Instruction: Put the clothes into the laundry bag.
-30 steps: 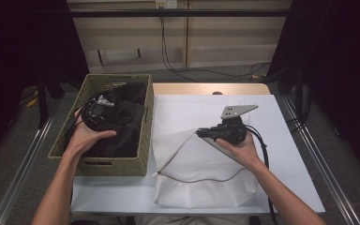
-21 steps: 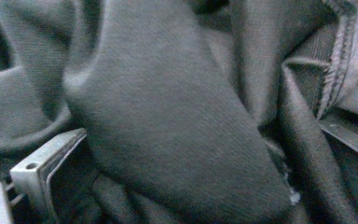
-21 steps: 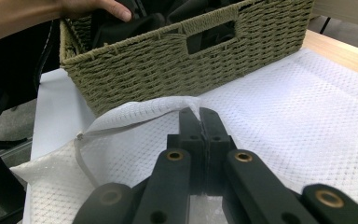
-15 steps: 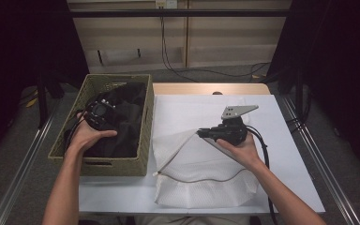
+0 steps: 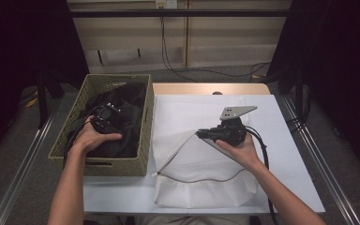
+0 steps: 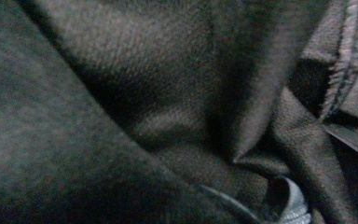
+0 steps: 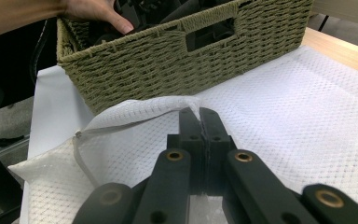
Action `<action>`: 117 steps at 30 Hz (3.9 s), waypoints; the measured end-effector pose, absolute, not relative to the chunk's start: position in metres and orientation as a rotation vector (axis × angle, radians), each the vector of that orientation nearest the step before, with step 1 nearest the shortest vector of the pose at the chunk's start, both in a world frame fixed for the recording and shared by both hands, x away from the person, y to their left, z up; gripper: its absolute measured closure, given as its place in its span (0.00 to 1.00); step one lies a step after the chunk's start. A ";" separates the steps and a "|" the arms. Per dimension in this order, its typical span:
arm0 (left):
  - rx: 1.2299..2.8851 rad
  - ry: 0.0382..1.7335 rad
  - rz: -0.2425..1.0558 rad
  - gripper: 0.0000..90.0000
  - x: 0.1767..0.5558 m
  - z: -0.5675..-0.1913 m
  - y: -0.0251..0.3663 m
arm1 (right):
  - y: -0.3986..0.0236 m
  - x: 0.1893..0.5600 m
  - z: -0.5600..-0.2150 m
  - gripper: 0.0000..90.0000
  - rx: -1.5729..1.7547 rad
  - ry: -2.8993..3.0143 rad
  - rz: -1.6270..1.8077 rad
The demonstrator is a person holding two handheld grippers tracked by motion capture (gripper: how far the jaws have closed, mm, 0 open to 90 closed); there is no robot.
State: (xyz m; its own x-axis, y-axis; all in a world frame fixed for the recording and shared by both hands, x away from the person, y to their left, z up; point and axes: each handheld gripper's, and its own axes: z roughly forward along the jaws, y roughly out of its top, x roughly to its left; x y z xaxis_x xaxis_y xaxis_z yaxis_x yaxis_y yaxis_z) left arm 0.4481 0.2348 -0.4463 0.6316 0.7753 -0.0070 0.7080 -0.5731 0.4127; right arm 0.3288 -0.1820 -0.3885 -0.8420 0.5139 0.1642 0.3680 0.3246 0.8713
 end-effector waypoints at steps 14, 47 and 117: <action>2.596 1.218 0.179 0.12 0.456 -0.444 0.224 | -0.180 0.329 -0.390 0.99 0.817 2.448 1.540; 2.086 1.203 0.310 0.72 0.438 -0.383 0.263 | -0.182 0.330 -0.389 0.99 0.817 2.433 1.557; 1.586 0.550 0.490 0.72 0.320 -0.242 0.227 | -0.187 0.336 -0.387 1.00 0.870 2.413 1.576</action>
